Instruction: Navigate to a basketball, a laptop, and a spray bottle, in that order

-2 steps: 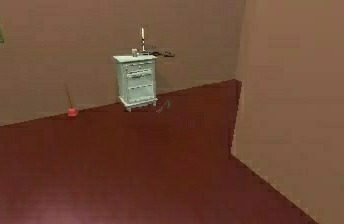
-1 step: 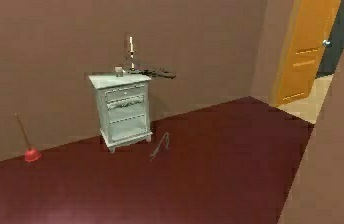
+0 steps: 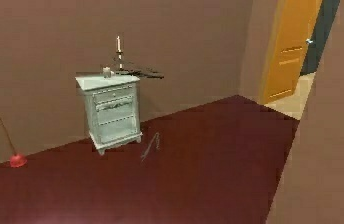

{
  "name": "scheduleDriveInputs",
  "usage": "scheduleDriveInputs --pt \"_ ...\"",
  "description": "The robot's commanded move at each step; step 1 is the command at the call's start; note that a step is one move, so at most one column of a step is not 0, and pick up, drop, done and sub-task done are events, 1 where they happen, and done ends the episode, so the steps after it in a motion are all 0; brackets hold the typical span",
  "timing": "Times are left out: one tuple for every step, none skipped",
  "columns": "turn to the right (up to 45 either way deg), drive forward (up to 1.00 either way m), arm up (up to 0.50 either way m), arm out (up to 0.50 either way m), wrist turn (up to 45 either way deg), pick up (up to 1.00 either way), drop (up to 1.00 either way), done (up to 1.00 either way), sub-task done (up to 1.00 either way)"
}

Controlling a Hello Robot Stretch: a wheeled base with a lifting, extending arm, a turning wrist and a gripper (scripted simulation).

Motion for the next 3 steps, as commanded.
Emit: scheduleDriveInputs --pt "0.0 0.75 0.00 0.00 0.0 0.00 0.00 0.00 0.00" --pt "27.0 0.00 0.00 0.00 0.0 0.00 0.00 0.00 0.00" --pt "0.0 0.55 0.00 0.00 0.0 0.00 0.00 0.00 0.00"
